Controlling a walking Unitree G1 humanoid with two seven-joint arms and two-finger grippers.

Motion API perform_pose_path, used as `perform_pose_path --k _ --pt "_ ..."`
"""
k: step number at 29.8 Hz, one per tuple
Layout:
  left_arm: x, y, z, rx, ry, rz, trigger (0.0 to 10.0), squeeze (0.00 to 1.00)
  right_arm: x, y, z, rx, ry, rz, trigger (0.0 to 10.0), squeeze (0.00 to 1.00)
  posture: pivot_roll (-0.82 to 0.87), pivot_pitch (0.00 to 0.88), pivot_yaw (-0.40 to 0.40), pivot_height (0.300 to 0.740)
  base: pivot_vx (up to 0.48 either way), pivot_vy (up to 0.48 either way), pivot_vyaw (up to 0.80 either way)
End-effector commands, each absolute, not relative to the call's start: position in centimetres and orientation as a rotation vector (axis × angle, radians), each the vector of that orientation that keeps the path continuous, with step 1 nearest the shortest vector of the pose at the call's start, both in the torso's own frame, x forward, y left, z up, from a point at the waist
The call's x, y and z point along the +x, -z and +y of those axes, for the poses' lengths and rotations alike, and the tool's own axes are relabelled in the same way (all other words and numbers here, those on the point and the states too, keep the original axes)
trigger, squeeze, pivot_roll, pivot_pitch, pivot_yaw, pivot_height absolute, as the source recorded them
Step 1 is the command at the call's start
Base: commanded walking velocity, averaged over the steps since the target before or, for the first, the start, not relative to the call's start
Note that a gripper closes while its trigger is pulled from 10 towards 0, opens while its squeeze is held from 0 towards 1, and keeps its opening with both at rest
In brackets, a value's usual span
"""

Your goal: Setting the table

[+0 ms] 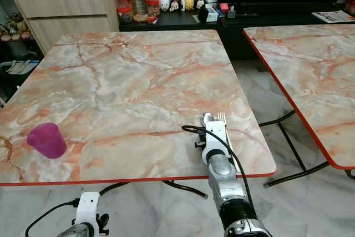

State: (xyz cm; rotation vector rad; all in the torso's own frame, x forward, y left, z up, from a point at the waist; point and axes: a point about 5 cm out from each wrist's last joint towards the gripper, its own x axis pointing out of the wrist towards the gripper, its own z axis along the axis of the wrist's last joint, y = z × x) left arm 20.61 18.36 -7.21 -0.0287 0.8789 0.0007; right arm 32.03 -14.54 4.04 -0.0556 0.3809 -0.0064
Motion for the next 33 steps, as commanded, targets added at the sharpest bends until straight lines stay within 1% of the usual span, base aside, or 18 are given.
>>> perform_pose_path --k 1,15,25,26,27,28,29,30,31,32,33 --pt "20.1 7.5 18.5 -0.039 -0.002 0.903 10.0 0.00 32.1 -4.0 -15.0 -0.046 0.023 0.391 0.0 0.00 -0.08 0.000 -0.001 0.740 0.000 0.000 0.00" --pt "19.7 7.7 18.2 -0.044 0.011 0.917 10.0 0.00 32.4 -4.1 -14.5 -0.044 -0.005 0.379 0.0 0.00 -0.07 0.000 -0.007 0.740 0.000 0.000 0.00" --pt "19.6 7.8 17.9 -0.036 0.011 0.922 10.0 0.00 32.7 -4.8 -14.4 -0.061 -0.012 0.333 0.0 0.00 -0.07 0.000 -0.004 0.740 0.000 0.000 0.00" --pt "19.6 7.8 17.9 -0.036 0.006 0.919 10.0 0.00 32.9 -5.2 -14.5 -0.090 -0.014 0.311 4.6 0.00 -0.07 0.000 -0.006 0.740 0.000 0.000 0.00" --pt "19.7 7.8 18.0 -0.035 -0.001 0.915 10.0 0.00 33.1 -5.7 -14.3 -0.111 -0.025 0.282 10.0 0.00 -0.07 0.000 -0.006 0.740 0.000 0.000 0.00" --pt "19.8 7.7 18.1 -0.037 -0.009 0.910 10.0 0.00 33.4 -6.4 -14.1 -0.109 -0.039 0.238 10.0 0.00 -0.07 0.000 -0.006 0.740 0.000 0.000 0.00" --pt "19.8 7.7 18.1 -0.037 -0.009 0.910 10.0 0.00 33.4 -6.4 -14.1 -0.109 -0.039 0.238 10.0 0.00 -0.07 0.000 -0.006 0.740 0.000 0.000 0.00" --pt "19.8 7.7 18.2 -0.033 -0.019 0.906 10.0 0.00 33.7 -7.5 -13.8 -0.104 -0.050 0.179 10.0 0.00 -0.06 0.000 -0.008 0.740 0.000 0.000 0.00" --pt "19.8 7.7 18.2 -0.033 -0.019 0.906 10.0 0.00 33.7 -7.5 -13.8 -0.104 -0.050 0.179 10.0 0.00 -0.06 0.000 -0.008 0.740 0.000 0.000 0.00" --pt "19.9 7.6 18.3 -0.031 -0.026 0.904 10.0 0.00 33.9 -8.2 -13.6 -0.098 -0.057 0.139 10.0 0.00 -0.07 0.000 -0.008 0.740 0.000 0.000 0.00" --pt "19.9 7.6 18.5 -0.023 -0.035 0.904 10.0 0.00 34.3 -9.7 -13.1 -0.101 -0.075 0.053 10.0 0.00 -0.07 0.000 -0.006 0.740 0.000 0.000 0.00"
